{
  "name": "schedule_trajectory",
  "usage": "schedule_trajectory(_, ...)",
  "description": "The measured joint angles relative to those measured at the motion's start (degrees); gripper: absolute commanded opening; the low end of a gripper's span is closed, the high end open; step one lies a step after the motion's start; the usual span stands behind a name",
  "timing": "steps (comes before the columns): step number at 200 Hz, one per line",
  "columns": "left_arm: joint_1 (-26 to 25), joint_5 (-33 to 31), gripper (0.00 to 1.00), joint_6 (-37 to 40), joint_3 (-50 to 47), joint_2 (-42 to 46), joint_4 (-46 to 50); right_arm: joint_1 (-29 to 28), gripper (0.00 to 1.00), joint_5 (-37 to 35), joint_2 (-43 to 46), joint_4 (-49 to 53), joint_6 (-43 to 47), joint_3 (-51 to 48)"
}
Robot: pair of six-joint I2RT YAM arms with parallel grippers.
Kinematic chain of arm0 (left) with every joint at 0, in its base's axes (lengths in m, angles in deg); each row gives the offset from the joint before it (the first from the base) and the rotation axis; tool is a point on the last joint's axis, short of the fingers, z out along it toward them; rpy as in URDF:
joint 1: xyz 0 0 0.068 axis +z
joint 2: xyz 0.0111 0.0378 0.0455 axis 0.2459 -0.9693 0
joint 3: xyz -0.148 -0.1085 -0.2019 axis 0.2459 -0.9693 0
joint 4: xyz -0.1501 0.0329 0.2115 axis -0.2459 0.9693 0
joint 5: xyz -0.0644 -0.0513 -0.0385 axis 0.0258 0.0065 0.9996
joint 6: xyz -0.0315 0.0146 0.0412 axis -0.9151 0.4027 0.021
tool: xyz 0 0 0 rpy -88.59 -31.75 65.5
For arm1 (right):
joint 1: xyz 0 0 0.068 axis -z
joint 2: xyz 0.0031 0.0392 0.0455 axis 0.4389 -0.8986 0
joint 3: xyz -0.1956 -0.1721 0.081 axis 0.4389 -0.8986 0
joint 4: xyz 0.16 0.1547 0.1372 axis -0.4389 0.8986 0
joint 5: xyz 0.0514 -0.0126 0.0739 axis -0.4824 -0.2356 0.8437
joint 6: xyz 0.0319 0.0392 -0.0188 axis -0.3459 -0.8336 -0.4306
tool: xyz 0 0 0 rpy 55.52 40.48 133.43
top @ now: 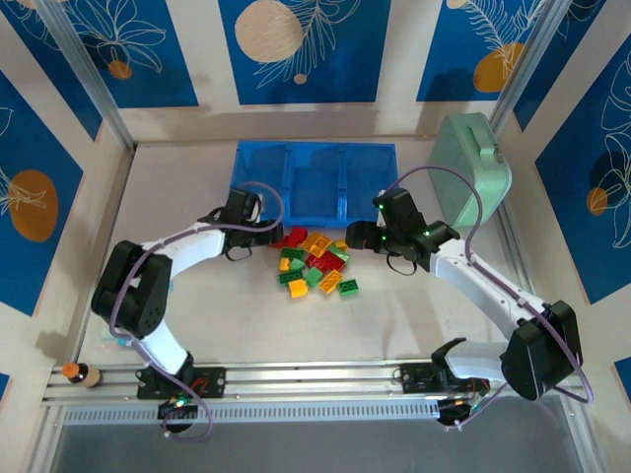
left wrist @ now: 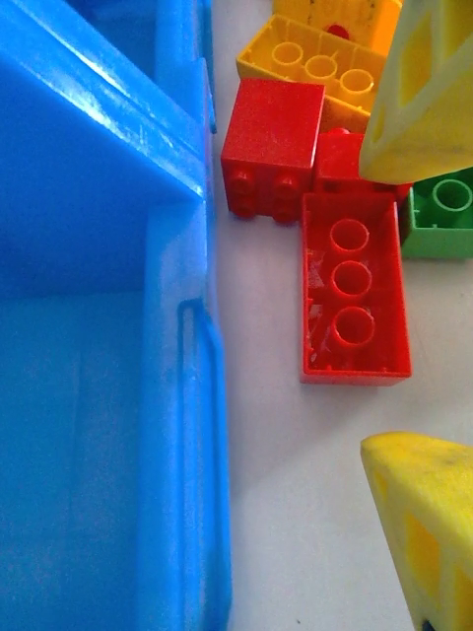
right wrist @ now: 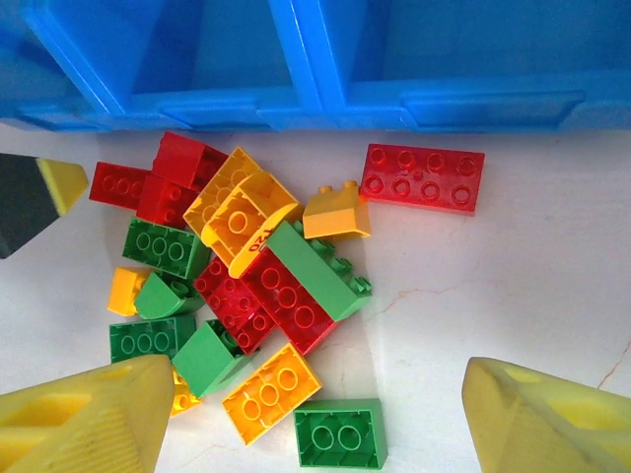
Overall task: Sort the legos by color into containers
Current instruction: Pick up the lego from the center of the table.
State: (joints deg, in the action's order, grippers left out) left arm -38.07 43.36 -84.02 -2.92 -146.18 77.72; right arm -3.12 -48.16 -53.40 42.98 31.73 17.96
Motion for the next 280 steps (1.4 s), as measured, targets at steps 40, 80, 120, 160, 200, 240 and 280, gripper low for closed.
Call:
schedule_trajectory(40,0.0,0.0,0.67,0.0,2.7,-3.2,1.0,0.0,0.78,-0.2,0.6,0.0,0.0,0.0)
schedule_trajectory(80,0.0,0.0,0.66,0.0,3.2,-5.7,1.2,0.0,0.78,-0.1,0.6,0.0,0.0,0.0)
schedule_trajectory(120,0.0,1.0,0.62,-0.9,3.2,-7.5,0.9,-0.2,0.78,-0.1,0.6,-0.2,-0.1,-0.3)
schedule_trajectory(160,-0.3,1.7,0.57,-1.9,3.2,-7.8,-0.1,-0.5,0.77,-0.1,0.5,-0.5,-0.5,-0.4)
schedule_trajectory(200,-0.8,2.4,0.43,-3.3,2.5,-8.1,-2.7,-0.7,0.77,-0.1,0.5,-0.5,-0.7,-0.4)
schedule_trajectory(240,-1.2,1.8,0.33,-4.7,-1.0,-5.9,-5.6,-0.9,0.76,-0.1,0.6,-1.0,-1.0,-1.1)
schedule_trajectory(280,-2.0,0.3,0.31,-4.9,-4.8,-1.7,-4.3,-1.6,0.76,-0.1,0.5,-1.6,-1.6,-1.7)
